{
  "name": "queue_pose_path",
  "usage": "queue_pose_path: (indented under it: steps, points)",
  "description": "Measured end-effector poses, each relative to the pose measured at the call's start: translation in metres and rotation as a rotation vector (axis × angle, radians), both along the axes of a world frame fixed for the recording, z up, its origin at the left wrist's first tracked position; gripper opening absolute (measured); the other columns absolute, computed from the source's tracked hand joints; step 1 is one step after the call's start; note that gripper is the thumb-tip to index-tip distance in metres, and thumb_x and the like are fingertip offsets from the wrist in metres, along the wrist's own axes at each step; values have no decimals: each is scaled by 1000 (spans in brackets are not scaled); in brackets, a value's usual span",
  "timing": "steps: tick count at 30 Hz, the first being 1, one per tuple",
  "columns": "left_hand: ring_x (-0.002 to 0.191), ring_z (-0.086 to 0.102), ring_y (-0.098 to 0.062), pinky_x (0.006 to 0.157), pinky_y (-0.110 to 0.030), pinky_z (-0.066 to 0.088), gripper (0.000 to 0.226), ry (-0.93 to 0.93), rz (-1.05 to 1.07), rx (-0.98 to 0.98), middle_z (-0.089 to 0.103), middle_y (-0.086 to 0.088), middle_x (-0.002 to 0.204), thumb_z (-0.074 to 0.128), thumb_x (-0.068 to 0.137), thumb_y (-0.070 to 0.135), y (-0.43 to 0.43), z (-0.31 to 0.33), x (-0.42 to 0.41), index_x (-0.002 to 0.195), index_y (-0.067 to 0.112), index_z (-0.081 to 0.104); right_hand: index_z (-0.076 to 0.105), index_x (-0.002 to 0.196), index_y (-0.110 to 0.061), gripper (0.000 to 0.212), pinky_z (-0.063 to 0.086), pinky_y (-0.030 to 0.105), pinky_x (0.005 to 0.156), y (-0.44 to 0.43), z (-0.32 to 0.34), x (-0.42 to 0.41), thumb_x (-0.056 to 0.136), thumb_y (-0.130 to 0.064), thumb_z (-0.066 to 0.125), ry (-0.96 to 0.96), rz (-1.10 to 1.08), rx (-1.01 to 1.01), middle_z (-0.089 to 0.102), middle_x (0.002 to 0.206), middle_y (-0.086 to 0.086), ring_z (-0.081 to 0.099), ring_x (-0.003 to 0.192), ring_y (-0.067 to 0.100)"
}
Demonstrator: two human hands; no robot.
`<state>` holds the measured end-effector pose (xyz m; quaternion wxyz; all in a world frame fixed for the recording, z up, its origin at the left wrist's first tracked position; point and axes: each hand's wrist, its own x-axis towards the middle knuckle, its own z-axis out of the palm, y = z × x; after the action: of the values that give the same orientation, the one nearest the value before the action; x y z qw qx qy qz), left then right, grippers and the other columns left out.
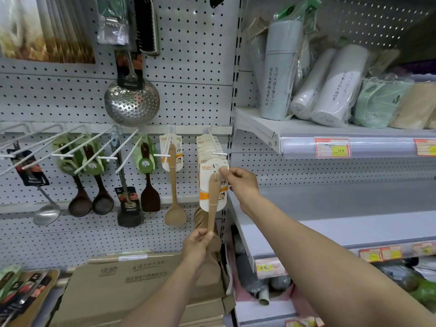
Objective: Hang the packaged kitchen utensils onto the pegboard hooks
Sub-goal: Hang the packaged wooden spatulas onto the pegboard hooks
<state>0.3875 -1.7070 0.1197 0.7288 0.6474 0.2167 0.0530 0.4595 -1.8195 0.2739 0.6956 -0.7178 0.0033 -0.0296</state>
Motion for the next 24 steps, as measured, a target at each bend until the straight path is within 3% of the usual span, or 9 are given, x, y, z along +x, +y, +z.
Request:
queue_pose_path:
  steps: [2,5,7,10,12,15,19,22,24]
  points:
    - [92,63,-15,78,-29,49,13,12,8,35,73,-3,103,68,92,16,-1,6,-4,104,13,72,75,98,-7,25,46,18,62,-1,2,-2,90,-30,74,16,8,-13,73,86,-6,61,71,5]
    - [98,62,-15,95,-38,51,20,44,-4,86,71,0,109,68,92,17,0,15,-12,111,18,72,73,95,-10,23,48,22,69,-4,-1,-5,90,-32,74,19,28,-57,72,90,-4,62,80,10]
    - [102,63,-15,98,-38,52,19,46,-3,143,70,6,108,69,91,19,3,23,-21,108,26,71,70,91,-17,19,50,27,78,-8,-9,-8,91,-36,72,22,30,-72,71,92,-5,63,86,12]
    - [98,64,-11,79,-18,55,20,-4,10,244,68,6,110,68,92,14,20,35,-41,108,25,67,68,99,-17,30,52,36,87,-13,-24,-22,94,-46,65,71,-44,-111,70,99,-1,61,89,18]
    - [107,60,-13,88,-21,51,31,-22,6,384,65,2,122,68,92,16,36,48,-56,123,20,65,67,97,-16,33,50,38,83,-14,-33,-40,96,-48,61,102,-88,-183,65,92,1,57,85,22]
    - [120,56,-16,101,-29,43,41,-45,17,515,62,0,133,73,88,17,66,68,-73,128,19,63,63,83,-17,32,45,34,70,-9,-35,-63,96,-46,61,87,-31,-440,61,80,1,58,85,27]
    - [127,54,-22,107,-37,44,51,-50,-1,697,59,-1,138,77,84,17,113,94,-98,131,22,60,61,126,-16,42,48,33,85,24,-18,-99,94,-44,65,-63,142,-867,68,120,5,62,109,28]
    - [121,56,-22,99,-35,48,62,-28,-4,907,60,2,132,81,81,26,148,112,-121,137,26,54,54,137,-20,53,51,43,98,61,1,-130,93,-45,67,-222,194,-1086,62,134,6,57,123,30]
    - [121,54,-26,100,-42,49,63,-25,11,1063,62,-2,130,82,78,31,186,124,-150,135,28,54,50,142,-22,57,48,44,101,103,12,-156,93,-47,65,-304,244,-1214,58,137,10,51,129,32]
